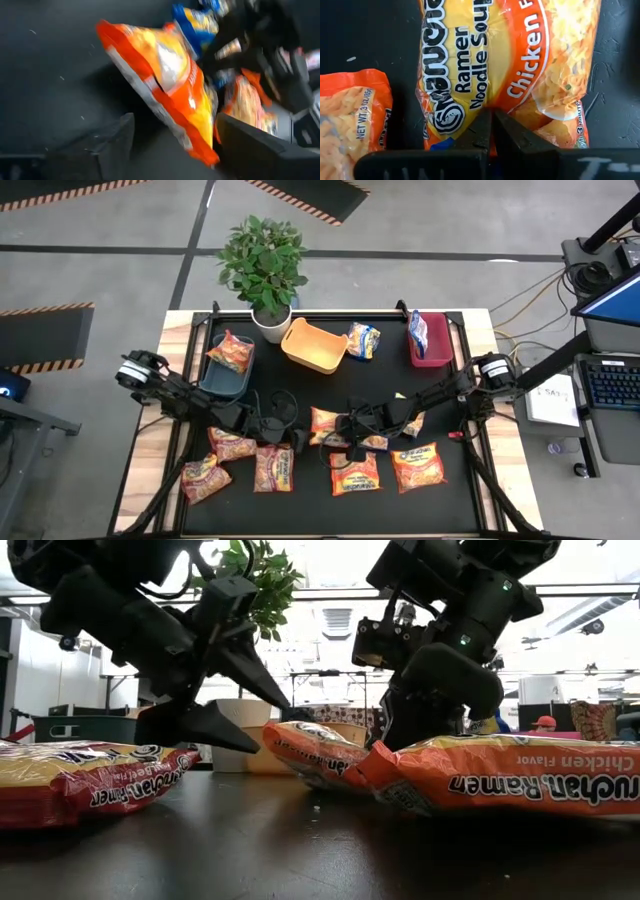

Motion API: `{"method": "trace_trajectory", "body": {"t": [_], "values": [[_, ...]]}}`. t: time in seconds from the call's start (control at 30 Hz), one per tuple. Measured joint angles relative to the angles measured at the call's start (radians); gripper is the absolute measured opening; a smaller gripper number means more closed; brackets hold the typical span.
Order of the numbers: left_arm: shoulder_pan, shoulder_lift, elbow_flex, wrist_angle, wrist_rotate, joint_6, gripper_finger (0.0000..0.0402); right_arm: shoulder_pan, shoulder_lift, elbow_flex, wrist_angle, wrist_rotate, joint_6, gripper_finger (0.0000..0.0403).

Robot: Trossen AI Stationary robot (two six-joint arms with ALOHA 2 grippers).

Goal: Sort Maruchan noodles
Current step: Put the orange noodle pack into the blue bin

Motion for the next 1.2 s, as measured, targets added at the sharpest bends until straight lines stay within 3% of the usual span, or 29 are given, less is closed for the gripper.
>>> {"method": "trace_trajectory", "body": {"t": [0.2, 0.6, 0.93, 1.07, 1.2], "values": [[0.000, 0.001, 0.010, 0.008, -0.063, -0.066, 0.0308, 0.000, 0.015, -0.001, 0.019, 0.007, -0.025, 0.0009], [0.002, 0.008, 0.014, 0.003, -0.143, -0.114, 0.0311, 0.000, 0.016, -0.003, 0.028, 0.049, -0.059, 0.0009], [0.000, 0.196, 0.107, 0.080, -0.153, -0.109, 0.0311, 0.000, 0.017, -0.005, 0.055, 0.050, -0.059, 0.0009], [0.000, 0.231, 0.149, 0.075, -0.153, -0.080, 0.0297, 0.000, 0.017, -0.005, 0.059, 0.050, -0.059, 0.0009], [0.000, 0.228, 0.149, 0.068, -0.160, -0.059, 0.0256, 0.000, 0.018, -0.005, 0.060, 0.049, -0.063, 0.0009]]}}
